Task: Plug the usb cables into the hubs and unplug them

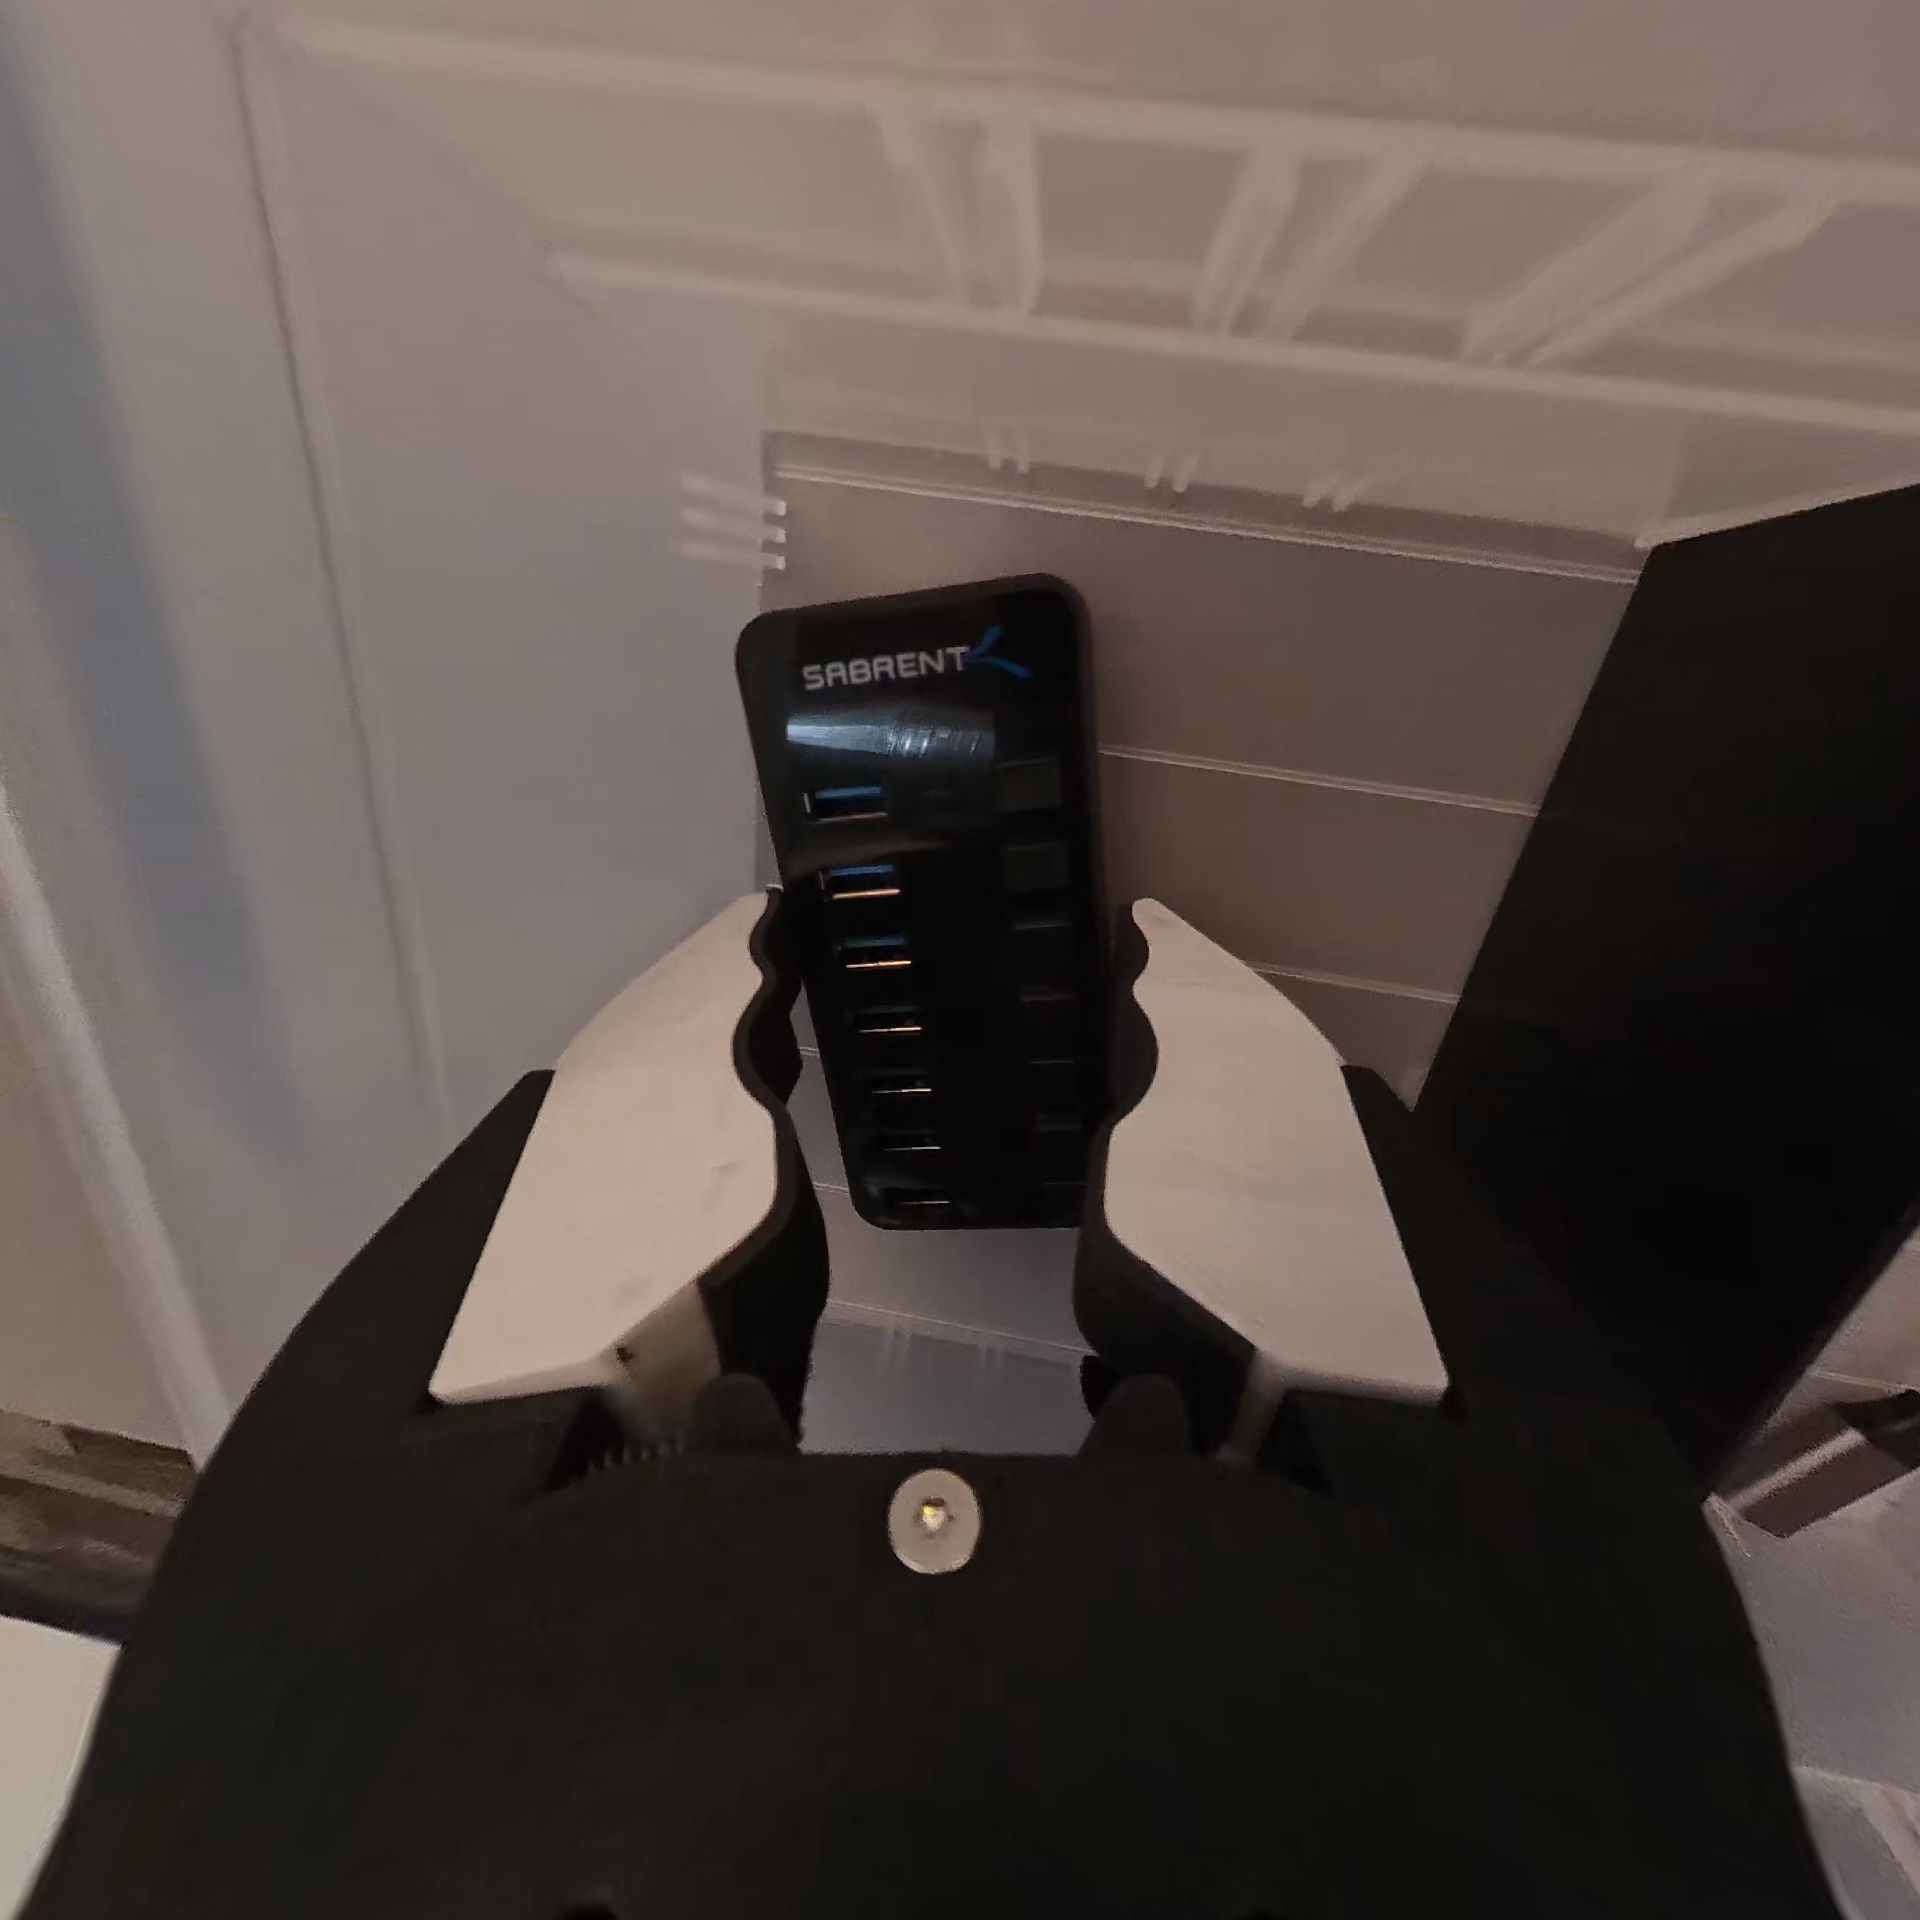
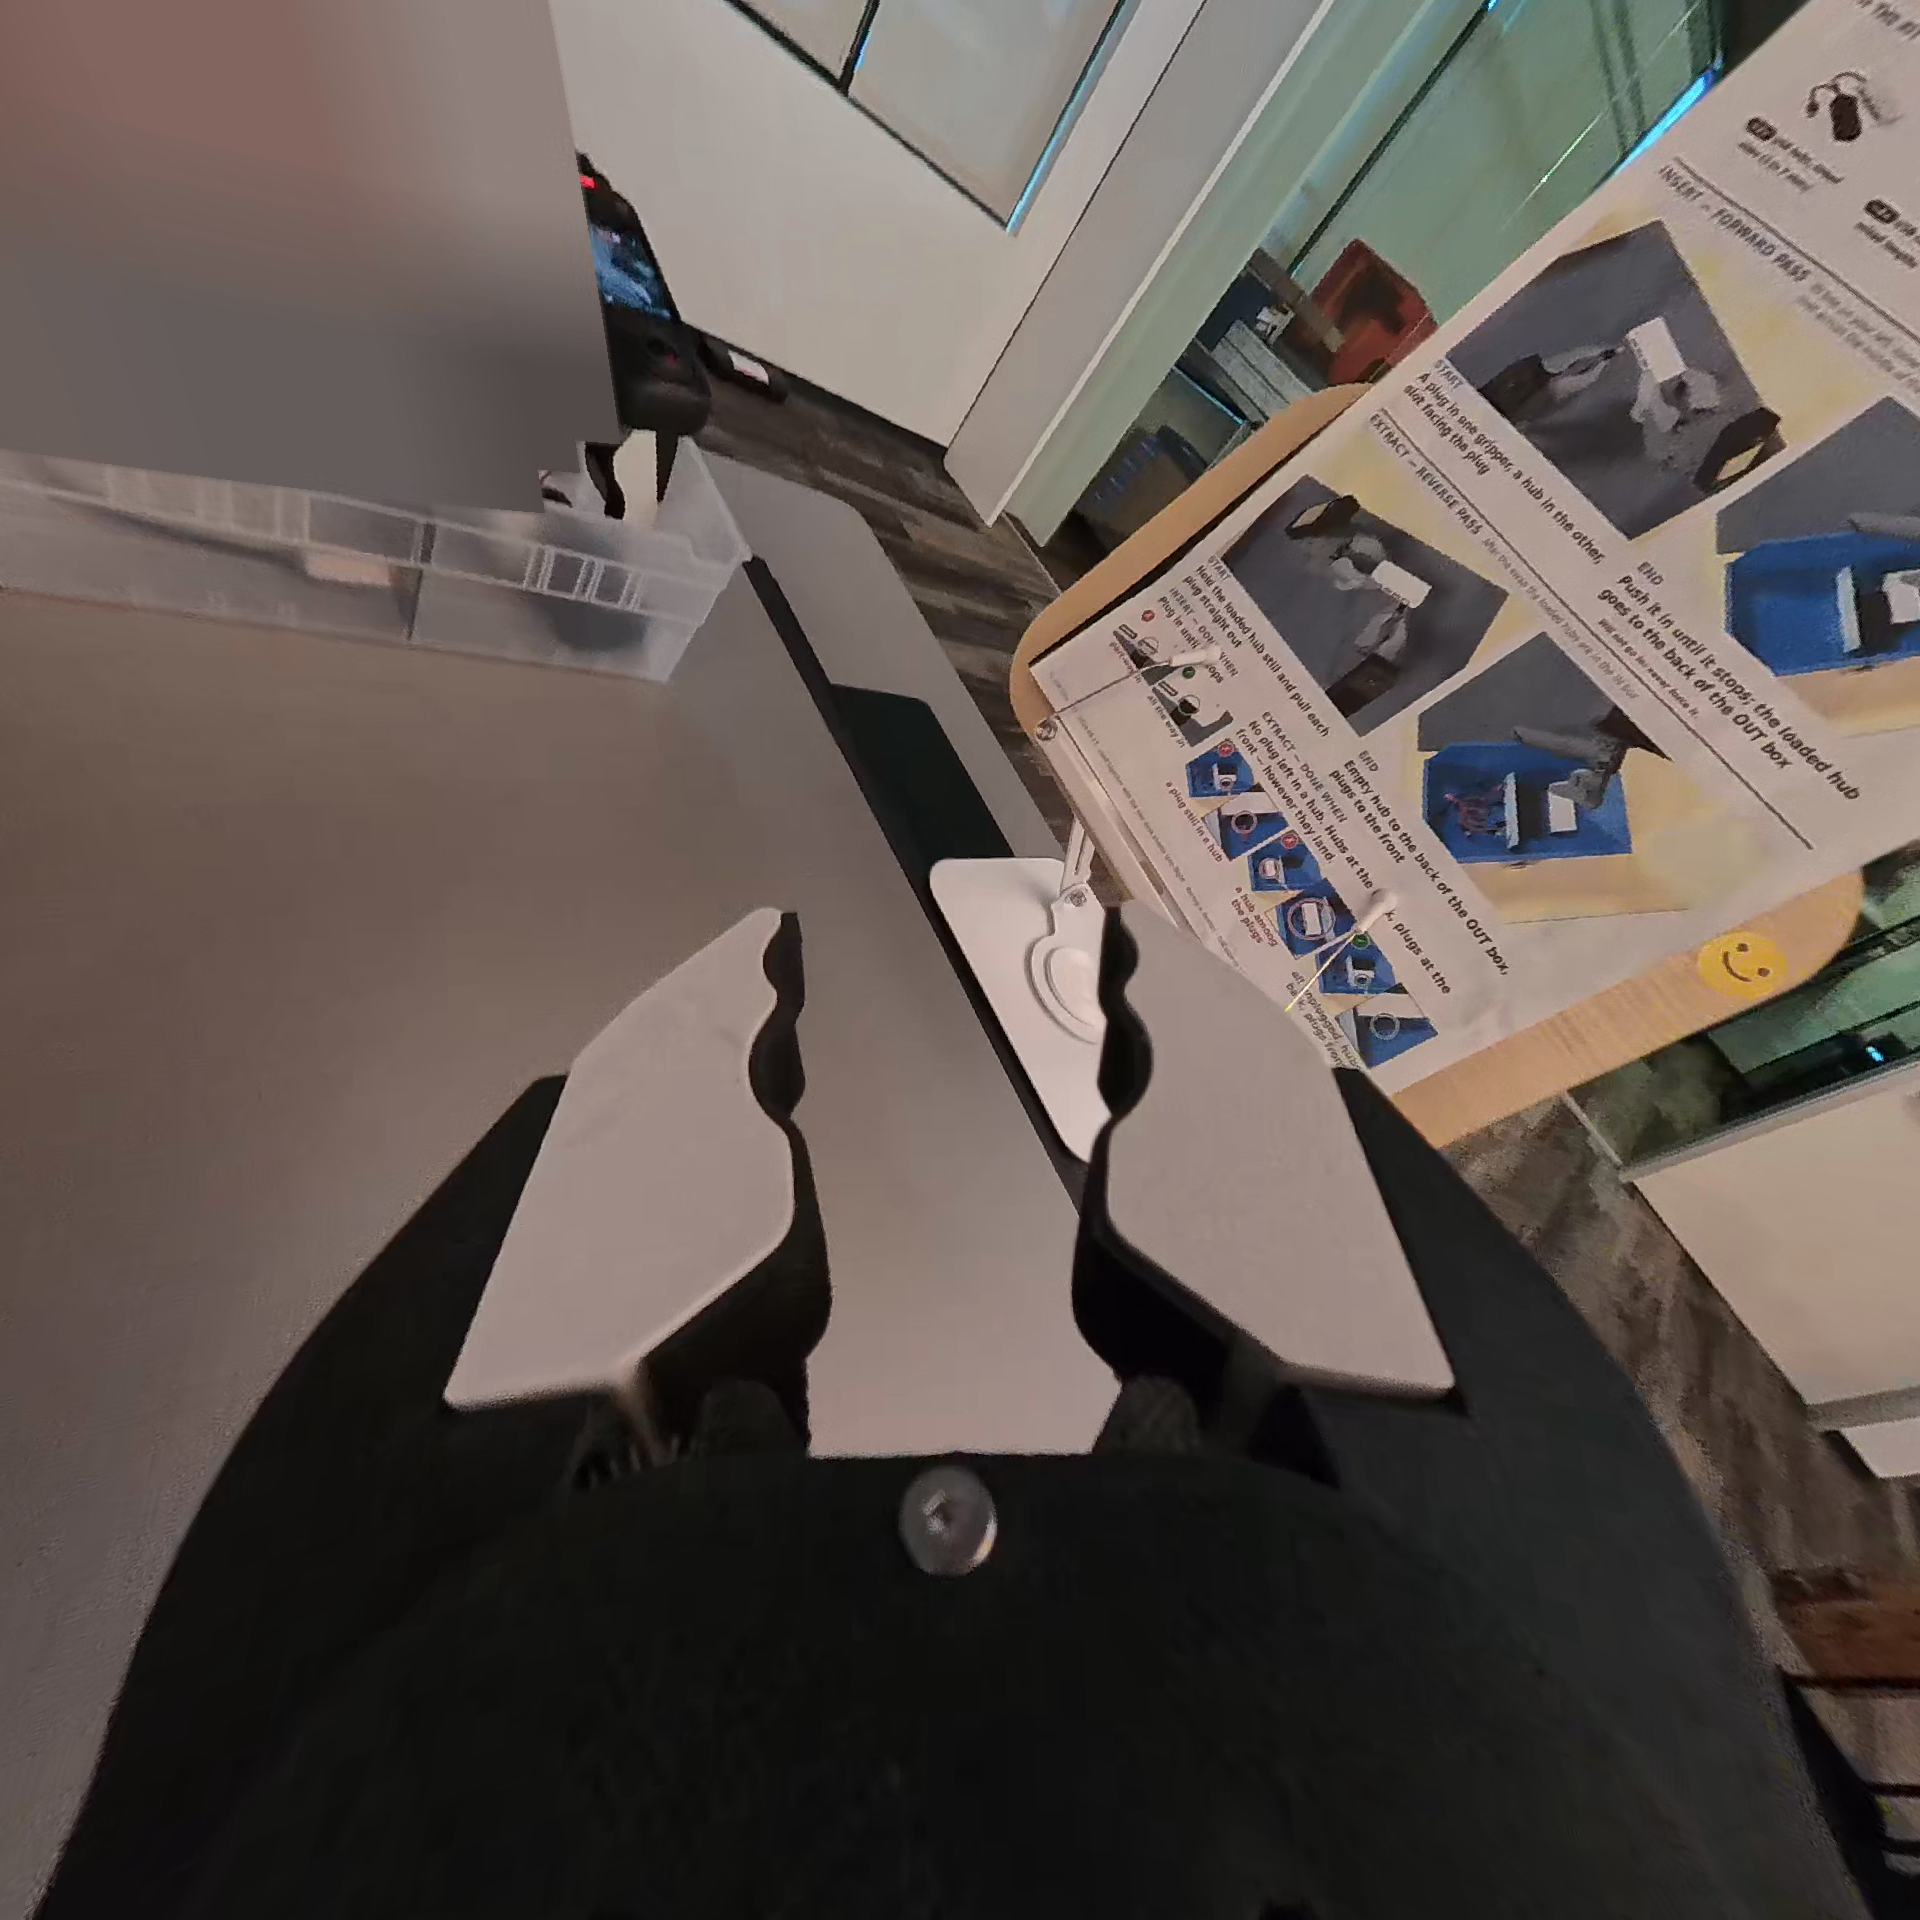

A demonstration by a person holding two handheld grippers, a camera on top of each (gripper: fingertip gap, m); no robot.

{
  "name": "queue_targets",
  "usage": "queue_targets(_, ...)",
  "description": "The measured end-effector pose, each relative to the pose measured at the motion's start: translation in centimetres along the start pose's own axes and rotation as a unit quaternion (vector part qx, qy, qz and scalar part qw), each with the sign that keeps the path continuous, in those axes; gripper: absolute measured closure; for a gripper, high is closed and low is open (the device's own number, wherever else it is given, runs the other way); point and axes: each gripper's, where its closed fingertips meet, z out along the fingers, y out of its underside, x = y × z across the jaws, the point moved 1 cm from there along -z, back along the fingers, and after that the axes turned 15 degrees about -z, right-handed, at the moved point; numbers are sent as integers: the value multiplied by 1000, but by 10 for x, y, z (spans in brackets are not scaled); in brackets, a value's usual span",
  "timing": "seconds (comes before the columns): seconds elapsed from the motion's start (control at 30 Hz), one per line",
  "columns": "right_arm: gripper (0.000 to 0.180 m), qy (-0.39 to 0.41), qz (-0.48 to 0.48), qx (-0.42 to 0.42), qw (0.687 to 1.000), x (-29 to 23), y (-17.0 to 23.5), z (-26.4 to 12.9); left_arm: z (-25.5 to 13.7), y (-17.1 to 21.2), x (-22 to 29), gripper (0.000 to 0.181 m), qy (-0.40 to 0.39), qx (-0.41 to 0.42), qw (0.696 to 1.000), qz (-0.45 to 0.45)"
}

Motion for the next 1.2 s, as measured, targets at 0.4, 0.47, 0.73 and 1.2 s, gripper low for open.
queue_targets(0.4,125,41,-49,12,998,16,-18,-42,-112,-23,0,125,-175,-11,983,-48)
queue_targets(0.47,125,57,-50,8,997,23,-18,-57,-145,-61,24,125,-176,29,981,-69)
queue_targets(0.73,131,104,-36,-48,993,44,-3,-130,-81,-261,186,125,-5,135,975,-175)
queue_targets(1.2,132,91,-35,-76,992,39,13,-162,28,-216,148,124,-28,36,842,-538)
